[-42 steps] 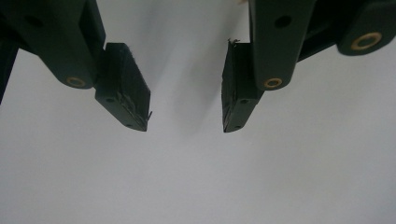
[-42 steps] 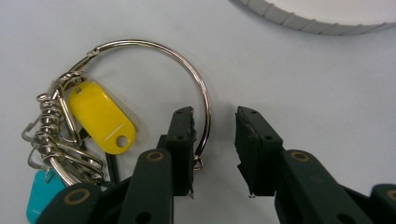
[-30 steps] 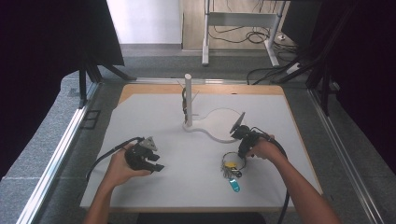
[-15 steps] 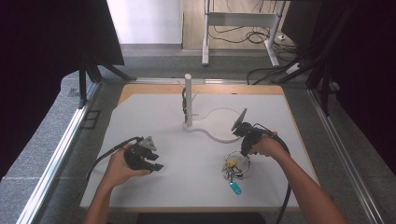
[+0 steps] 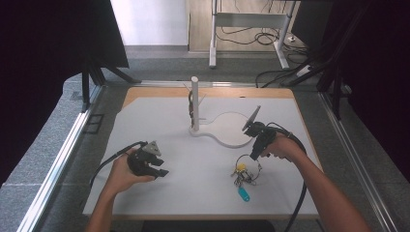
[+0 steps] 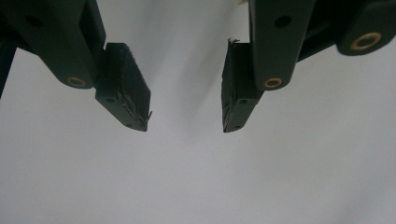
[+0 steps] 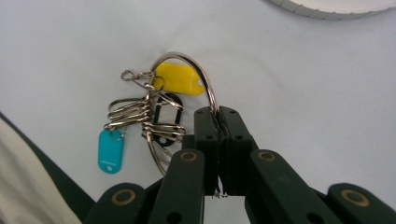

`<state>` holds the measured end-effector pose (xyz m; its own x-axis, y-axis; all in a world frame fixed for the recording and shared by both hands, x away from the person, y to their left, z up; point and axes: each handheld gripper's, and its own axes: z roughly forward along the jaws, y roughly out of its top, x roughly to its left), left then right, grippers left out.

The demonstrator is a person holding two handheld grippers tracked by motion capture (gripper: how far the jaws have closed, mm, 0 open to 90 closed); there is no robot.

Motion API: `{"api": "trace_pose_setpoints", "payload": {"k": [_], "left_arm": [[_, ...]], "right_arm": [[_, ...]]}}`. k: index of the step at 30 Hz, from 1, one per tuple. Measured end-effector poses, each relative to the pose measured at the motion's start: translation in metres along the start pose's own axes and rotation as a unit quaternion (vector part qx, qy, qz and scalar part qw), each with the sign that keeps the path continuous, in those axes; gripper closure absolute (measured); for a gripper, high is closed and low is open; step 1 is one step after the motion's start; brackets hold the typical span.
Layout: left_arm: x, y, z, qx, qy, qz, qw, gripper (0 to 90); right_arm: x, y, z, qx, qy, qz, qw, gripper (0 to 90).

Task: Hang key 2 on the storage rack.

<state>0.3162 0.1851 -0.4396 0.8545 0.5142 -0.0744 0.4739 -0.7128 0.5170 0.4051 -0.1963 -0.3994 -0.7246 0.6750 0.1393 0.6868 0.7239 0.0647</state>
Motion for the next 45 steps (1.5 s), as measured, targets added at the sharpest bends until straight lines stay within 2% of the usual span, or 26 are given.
{"api": "trace_pose_setpoints", "payload": {"k": [5, 16, 28, 35, 45], "left_arm": [[0.000, 0.000, 0.000, 0.001, 0.000, 0.001, 1.0000, 52.5], [0.000, -0.001, -0.002, -0.005, 0.000, 0.000, 1.0000, 52.6], [0.000, -0.001, 0.000, -0.004, -0.001, 0.002, 1.0000, 52.5], [0.000, -0.001, -0.001, -0.005, -0.003, 0.002, 1.0000, 52.5], [0.000, -0.001, -0.001, -0.006, -0.004, 0.001, 1.0000, 52.5]], "right_arm": [[0.001, 0.000, -0.009, -0.002, 0.009, 0.000, 1.0000, 87.7], [-0.001, -0.003, -0.024, -0.016, 0.009, -0.001, 0.9998, 88.0], [0.001, 0.004, -0.055, -0.038, 0.004, -0.001, 0.9993, 88.1], [0.000, 0.011, -0.080, -0.061, -0.002, 0.005, 0.9982, 88.1], [0.003, 0.020, -0.100, -0.073, 0.000, -0.005, 0.9973, 88.2]]}}
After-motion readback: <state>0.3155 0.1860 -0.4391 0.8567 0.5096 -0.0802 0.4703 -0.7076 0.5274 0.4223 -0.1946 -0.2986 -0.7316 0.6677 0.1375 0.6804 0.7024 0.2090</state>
